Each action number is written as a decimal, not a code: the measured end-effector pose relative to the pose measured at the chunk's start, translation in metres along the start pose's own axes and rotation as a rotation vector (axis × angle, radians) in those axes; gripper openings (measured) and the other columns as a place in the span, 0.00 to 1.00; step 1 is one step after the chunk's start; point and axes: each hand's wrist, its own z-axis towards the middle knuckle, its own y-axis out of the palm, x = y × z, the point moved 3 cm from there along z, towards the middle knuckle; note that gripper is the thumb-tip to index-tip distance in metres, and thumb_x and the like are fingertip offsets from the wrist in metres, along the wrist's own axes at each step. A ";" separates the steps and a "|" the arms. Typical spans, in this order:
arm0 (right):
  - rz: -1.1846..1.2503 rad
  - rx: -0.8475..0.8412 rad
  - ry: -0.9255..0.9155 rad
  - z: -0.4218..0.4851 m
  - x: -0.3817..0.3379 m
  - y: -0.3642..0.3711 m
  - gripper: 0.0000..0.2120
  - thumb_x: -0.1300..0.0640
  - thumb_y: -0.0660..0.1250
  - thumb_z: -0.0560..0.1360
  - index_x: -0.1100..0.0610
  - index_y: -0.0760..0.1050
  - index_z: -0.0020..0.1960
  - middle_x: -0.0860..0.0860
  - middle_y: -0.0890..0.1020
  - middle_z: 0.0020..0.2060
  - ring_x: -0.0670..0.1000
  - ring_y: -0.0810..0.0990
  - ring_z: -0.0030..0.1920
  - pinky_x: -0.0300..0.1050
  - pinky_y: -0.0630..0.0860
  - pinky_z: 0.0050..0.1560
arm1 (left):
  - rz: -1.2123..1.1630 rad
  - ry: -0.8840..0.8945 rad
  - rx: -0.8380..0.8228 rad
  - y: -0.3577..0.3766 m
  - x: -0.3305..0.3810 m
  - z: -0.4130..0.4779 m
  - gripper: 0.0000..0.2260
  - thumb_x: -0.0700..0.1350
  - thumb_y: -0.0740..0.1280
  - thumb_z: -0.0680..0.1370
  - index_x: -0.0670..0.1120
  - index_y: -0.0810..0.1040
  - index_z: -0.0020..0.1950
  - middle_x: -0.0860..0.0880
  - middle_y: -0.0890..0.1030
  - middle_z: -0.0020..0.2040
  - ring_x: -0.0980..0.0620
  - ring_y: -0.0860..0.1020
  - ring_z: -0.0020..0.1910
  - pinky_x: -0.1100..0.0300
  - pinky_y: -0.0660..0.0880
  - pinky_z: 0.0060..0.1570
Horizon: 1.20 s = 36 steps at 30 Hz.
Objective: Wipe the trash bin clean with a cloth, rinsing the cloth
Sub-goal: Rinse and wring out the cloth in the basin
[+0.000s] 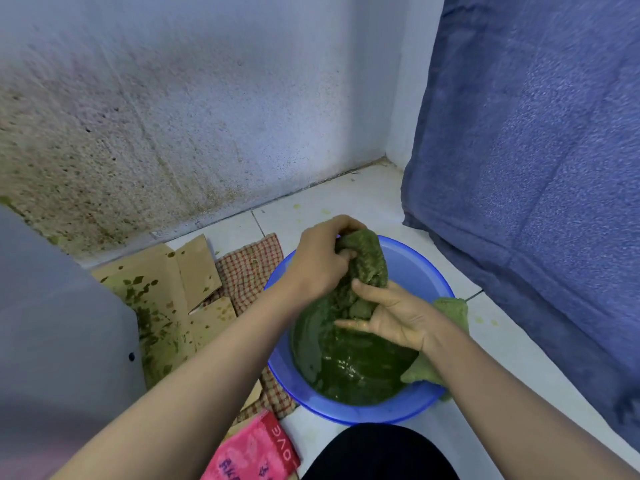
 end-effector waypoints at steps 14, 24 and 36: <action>-0.540 0.097 0.448 0.041 -0.001 -0.012 0.17 0.70 0.75 0.67 0.60 0.78 0.54 0.55 0.81 0.44 0.52 0.79 0.47 0.41 0.78 0.37 | 0.407 0.166 -0.502 0.066 -0.089 -0.019 0.37 0.38 0.67 0.77 0.56 0.53 0.80 0.48 0.55 0.79 0.45 0.64 0.74 0.57 0.63 0.69; -1.009 0.361 0.445 0.057 0.015 -0.017 0.23 0.73 0.77 0.62 0.60 0.76 0.53 0.56 0.78 0.39 0.54 0.76 0.41 0.42 0.70 0.27 | 0.650 0.114 -0.409 0.078 -0.086 -0.011 0.16 0.41 0.65 0.79 0.42 0.69 0.65 0.43 0.72 0.60 0.43 0.77 0.55 0.56 0.69 0.44; -1.424 0.517 0.333 0.059 0.015 -0.022 0.13 0.63 0.73 0.70 0.59 0.71 0.50 0.54 0.76 0.40 0.55 0.77 0.39 0.47 0.76 0.38 | 0.707 -0.025 -0.463 0.081 -0.082 -0.003 0.14 0.38 0.68 0.76 0.42 0.75 0.61 0.44 0.80 0.56 0.43 0.80 0.54 0.57 0.68 0.42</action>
